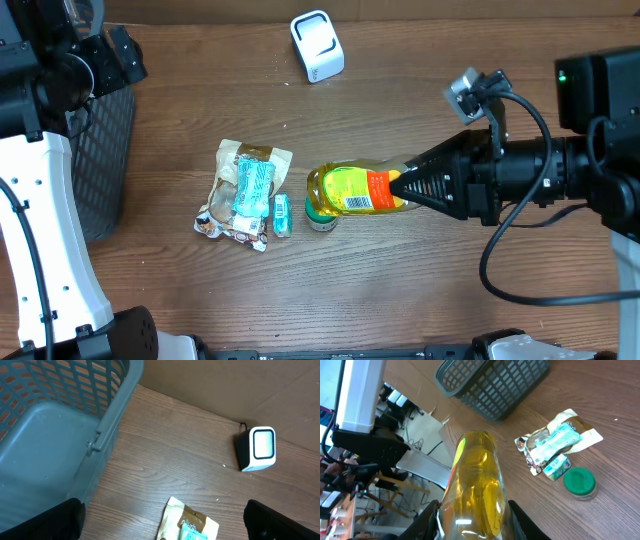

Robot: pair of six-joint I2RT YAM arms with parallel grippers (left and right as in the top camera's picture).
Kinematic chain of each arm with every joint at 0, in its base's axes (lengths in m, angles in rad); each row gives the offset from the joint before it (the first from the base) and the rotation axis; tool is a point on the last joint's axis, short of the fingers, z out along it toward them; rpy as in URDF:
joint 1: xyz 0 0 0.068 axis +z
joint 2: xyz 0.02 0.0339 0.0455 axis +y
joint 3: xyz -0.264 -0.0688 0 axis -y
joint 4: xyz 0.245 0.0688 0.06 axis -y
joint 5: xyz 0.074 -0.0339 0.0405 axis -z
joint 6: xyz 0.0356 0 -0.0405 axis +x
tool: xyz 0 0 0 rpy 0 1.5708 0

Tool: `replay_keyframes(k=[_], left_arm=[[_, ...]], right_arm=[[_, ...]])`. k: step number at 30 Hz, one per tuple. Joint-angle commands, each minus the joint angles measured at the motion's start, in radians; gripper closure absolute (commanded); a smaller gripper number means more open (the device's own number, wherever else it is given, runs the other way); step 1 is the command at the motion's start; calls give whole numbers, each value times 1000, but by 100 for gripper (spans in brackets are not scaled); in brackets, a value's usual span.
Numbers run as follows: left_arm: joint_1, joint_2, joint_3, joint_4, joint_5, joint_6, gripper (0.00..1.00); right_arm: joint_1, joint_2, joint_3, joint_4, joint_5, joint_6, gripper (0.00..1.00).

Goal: Scan the item barcode
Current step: 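Lift the yellow bottle and carry it toward the white scanner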

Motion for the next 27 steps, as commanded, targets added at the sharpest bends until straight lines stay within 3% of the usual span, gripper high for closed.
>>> replay_keyframes(k=[1, 12, 18, 22, 27], left_arm=[[-2, 3, 26, 1, 6, 16, 0], [-2, 3, 26, 1, 6, 16, 0], [-2, 3, 26, 2, 6, 16, 0], [-2, 3, 26, 2, 6, 16, 0], [-2, 3, 26, 1, 6, 16, 1]], right_arm=[[31, 16, 10, 5, -25, -38, 96], [265, 100, -21, 20, 213, -59, 96], [287, 137, -23, 34, 227, -45, 96], [286, 137, -23, 130, 383, 142, 97], [292, 153, -21, 255, 531, 149, 97]])
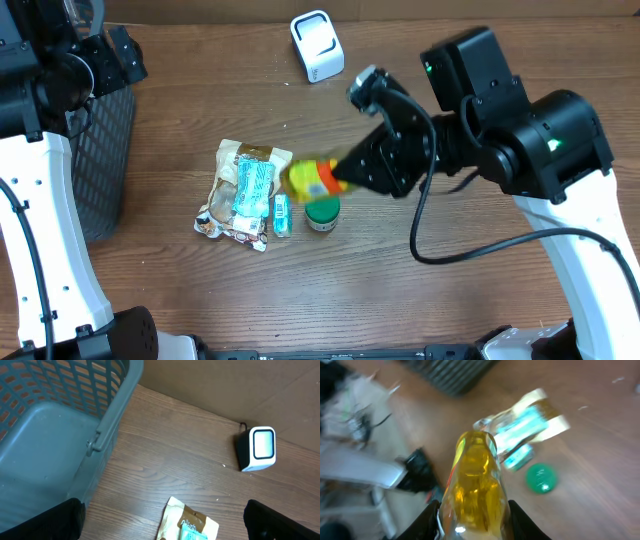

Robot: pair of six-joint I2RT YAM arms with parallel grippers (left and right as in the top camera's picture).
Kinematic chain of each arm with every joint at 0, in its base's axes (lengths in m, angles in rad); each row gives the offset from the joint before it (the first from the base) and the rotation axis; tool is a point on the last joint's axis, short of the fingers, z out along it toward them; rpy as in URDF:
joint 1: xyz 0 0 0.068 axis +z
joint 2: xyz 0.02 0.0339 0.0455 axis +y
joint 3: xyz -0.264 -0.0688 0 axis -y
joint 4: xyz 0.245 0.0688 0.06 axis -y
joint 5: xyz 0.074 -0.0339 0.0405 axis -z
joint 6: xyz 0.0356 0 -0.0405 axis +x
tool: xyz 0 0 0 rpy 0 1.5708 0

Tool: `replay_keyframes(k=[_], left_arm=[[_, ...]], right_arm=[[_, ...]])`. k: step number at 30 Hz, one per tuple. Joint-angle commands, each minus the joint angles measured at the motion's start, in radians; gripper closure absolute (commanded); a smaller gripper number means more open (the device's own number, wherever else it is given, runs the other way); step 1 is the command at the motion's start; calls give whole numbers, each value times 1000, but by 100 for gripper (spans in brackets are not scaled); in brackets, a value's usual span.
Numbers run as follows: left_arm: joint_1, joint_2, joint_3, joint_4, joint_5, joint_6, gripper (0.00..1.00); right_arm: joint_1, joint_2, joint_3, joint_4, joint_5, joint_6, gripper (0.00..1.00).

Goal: Scan the item barcode
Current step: 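Lift the yellow bottle and carry it toward the white scanner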

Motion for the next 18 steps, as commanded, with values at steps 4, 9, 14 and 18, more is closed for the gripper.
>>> replay_keyframes(k=[4, 9, 14, 18], left_arm=[[-2, 3, 26, 1, 6, 16, 0], [-2, 3, 26, 1, 6, 16, 0], [-2, 3, 26, 1, 6, 16, 0], [-2, 3, 26, 1, 6, 16, 0]], right_arm=[[5, 35, 8, 132, 314, 31, 97], [5, 105, 8, 278, 425, -90, 97], [5, 199, 8, 414, 535, -223, 96], [5, 277, 8, 535, 597, -341, 96]])
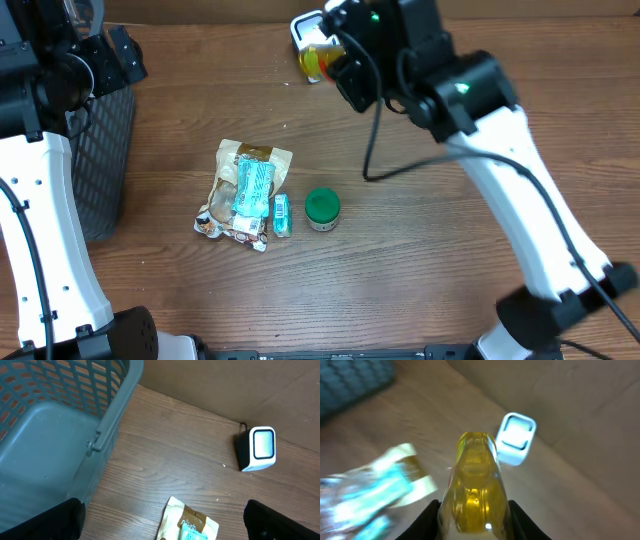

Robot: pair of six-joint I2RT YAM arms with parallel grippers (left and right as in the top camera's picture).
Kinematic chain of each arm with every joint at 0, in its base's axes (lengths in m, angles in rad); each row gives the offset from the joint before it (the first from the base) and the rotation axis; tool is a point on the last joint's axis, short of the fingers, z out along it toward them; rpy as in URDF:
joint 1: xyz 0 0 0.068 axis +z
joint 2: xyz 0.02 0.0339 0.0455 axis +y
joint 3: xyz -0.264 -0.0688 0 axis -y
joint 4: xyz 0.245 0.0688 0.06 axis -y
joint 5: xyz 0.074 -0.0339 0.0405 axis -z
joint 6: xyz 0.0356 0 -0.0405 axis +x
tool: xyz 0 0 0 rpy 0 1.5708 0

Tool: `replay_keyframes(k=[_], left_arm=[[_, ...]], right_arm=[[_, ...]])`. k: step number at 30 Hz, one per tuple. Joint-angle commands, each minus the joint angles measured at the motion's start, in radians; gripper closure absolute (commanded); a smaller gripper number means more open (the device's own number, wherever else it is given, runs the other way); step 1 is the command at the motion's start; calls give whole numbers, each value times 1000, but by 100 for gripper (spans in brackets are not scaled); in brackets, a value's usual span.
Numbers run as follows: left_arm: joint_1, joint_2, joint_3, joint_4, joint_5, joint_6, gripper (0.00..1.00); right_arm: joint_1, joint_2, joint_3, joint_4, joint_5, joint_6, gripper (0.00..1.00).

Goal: Scan the item barcode
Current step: 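Lift the yellow bottle and carry it toward the white scanner, then hold the yellow bottle in front of the scanner window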

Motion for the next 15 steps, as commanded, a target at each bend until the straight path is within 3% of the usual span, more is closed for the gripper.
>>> replay_keyframes(k=[1, 8, 15], left_arm=[[-2, 3, 26, 1, 6, 16, 0], [-2, 3, 26, 1, 6, 16, 0], [-2, 3, 26, 1, 6, 16, 0]], right_arm=[[4, 49, 8, 95, 117, -143, 96], [5, 201, 7, 362, 319, -278, 96], [5, 327, 6, 560, 401, -321, 96]])
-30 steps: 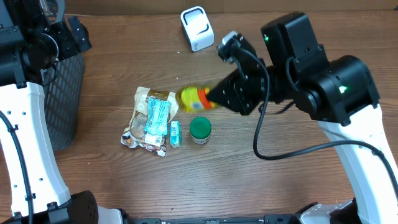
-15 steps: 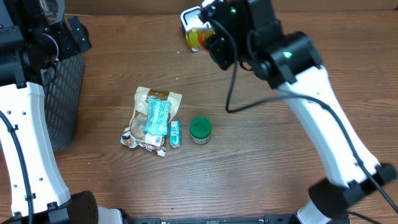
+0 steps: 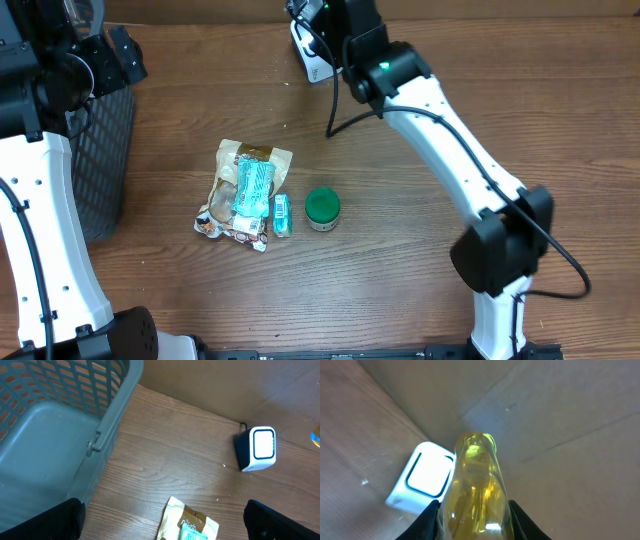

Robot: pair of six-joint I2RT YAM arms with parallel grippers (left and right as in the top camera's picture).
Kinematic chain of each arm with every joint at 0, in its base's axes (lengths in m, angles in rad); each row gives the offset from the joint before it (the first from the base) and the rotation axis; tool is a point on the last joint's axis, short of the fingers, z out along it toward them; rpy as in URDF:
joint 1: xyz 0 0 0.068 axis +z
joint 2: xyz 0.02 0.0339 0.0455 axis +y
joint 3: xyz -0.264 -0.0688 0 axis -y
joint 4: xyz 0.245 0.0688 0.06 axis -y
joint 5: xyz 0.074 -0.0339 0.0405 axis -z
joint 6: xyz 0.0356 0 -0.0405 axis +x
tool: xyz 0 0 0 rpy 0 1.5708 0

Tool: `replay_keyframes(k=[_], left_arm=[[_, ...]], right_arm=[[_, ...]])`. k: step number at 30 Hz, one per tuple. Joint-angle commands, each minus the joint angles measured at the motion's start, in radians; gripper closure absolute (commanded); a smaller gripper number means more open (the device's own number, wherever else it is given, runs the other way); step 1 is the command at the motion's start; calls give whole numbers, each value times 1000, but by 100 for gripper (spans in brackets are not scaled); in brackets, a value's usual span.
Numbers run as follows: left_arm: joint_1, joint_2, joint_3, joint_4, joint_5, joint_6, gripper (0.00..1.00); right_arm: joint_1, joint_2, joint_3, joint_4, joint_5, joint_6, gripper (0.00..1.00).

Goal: Scan the item barcode
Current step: 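Hold the yellow bottle in front of the scanner window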

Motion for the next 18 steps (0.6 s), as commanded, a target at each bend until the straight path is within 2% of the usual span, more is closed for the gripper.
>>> replay_keyframes(k=[1, 6, 13, 18], left_arm=[[-2, 3, 26, 1, 6, 16, 0], [-2, 3, 26, 1, 6, 16, 0], [-2, 3, 26, 1, 6, 16, 0], [-2, 3, 26, 1, 6, 16, 0]], right_arm=[[6, 48, 8, 85, 89, -38, 96], [6, 119, 8, 206, 146, -61, 96], [15, 194, 8, 244, 145, -75, 96], [17, 213, -8, 260, 142, -3, 96]])
